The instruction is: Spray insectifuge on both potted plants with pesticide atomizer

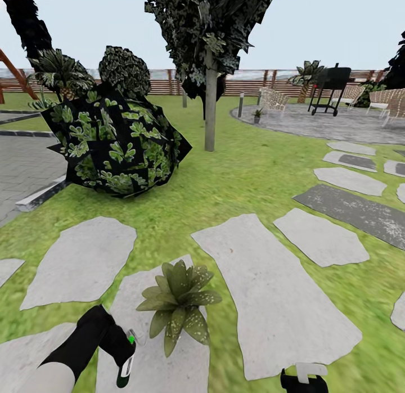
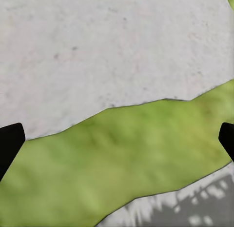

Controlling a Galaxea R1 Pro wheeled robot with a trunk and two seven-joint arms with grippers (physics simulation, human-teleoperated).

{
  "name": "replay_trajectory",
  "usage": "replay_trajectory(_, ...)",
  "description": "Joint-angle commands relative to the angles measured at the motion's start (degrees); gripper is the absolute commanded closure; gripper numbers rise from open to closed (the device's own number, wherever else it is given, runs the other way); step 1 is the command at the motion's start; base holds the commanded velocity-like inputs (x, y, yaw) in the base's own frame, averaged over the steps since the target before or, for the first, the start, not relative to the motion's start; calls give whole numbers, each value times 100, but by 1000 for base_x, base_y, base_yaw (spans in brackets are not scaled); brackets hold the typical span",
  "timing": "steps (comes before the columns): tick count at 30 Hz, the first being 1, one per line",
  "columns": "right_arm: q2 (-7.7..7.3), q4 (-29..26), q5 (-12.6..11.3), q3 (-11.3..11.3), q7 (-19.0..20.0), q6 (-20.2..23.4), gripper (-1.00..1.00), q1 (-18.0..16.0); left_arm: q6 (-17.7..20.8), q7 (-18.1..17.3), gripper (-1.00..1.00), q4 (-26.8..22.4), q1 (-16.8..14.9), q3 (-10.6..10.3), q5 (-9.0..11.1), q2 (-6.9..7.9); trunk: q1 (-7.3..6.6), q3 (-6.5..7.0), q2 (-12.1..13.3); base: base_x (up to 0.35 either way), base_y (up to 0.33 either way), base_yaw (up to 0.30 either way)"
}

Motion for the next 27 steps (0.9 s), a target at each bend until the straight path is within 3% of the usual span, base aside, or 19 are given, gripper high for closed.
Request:
replay_trajectory(1,3,9,59,-44,-23,-19,-100,-5,45,-38,100,-8,-1,17,-20,-3,-1,-5,-2,0,0,0)
replay_trajectory(7,9,9,48,-44,-26,-19,-100,-6,41,-41,100,-3,34,27,-7,-3,-1,-5,-2,0,29,-43)
replay_trajectory(15,9,9,48,-44,-27,-19,-100,-5,34,-51,100,0,36,24,0,4,-1,-5,-2,0,285,-258)
replay_trajectory(20,9,9,48,-44,-34,-19,-100,-5,33,-37,100,0,38,138,-3,23,-1,-5,-2,0,211,-267)
replay_trajectory(27,-19,9,48,-44,-34,-30,-100,-5,32,-25,100,10,44,138,-33,-11,-1,-5,-2,-253,83,-103)
